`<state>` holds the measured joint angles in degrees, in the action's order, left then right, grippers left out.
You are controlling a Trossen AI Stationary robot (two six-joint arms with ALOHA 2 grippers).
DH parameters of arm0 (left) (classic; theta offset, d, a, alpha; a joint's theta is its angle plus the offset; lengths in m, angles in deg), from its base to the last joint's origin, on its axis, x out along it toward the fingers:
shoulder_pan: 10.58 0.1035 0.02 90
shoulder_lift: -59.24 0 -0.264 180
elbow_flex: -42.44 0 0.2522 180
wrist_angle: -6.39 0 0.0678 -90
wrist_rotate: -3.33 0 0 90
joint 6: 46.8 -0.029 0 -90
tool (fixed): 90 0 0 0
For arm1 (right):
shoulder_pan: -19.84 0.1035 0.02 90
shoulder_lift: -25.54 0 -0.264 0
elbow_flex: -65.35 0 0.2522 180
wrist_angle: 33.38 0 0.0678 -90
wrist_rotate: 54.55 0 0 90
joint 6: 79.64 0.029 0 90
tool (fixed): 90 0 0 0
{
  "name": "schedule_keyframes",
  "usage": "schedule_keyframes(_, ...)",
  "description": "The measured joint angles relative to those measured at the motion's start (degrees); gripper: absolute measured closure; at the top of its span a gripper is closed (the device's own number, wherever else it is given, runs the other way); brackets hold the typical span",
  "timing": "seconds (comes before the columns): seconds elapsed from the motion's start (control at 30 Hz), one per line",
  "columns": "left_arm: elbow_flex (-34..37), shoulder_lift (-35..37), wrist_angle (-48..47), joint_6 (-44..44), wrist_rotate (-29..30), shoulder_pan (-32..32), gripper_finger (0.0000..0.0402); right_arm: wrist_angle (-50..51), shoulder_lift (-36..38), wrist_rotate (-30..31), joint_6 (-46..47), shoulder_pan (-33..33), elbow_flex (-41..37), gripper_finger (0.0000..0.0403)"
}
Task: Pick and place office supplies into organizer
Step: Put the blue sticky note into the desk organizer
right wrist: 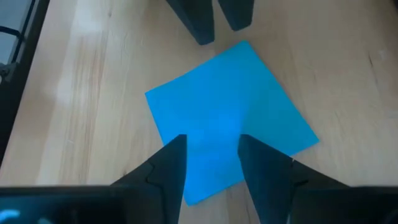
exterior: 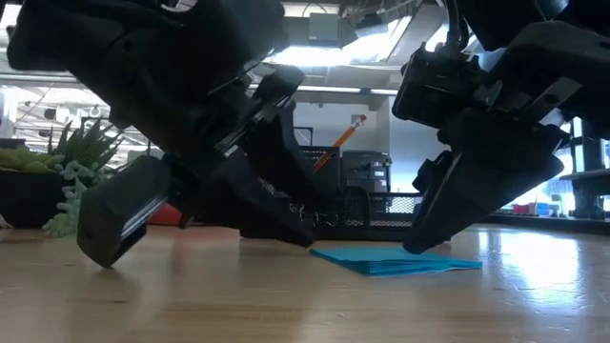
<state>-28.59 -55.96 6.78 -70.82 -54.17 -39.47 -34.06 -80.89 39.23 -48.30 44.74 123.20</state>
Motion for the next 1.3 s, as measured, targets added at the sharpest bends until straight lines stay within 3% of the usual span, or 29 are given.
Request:
schedule_keyframes(0.23, -2.9, 0.0, -8.76, -1.62, 0.24, -0.05, 0.0256, -0.01, -0.02, -0.12, -0.24, 0.02, -0.01, 0.025)
schedule_keyframes(0.77, -5.89, -3.94, -9.67, -9.74, -2.31, 1.25, 0.0256, -1.95, -0.13, -1.02, -0.32, -1.04, -0.13, 0.025)
schedule_keyframes(1.3, -9.43, -5.64, -9.93, -13.37, 1.4, 2.06, 0.0256, -1.86, -0.13, -1.1, -0.54, -1.46, -0.12, 0.025)
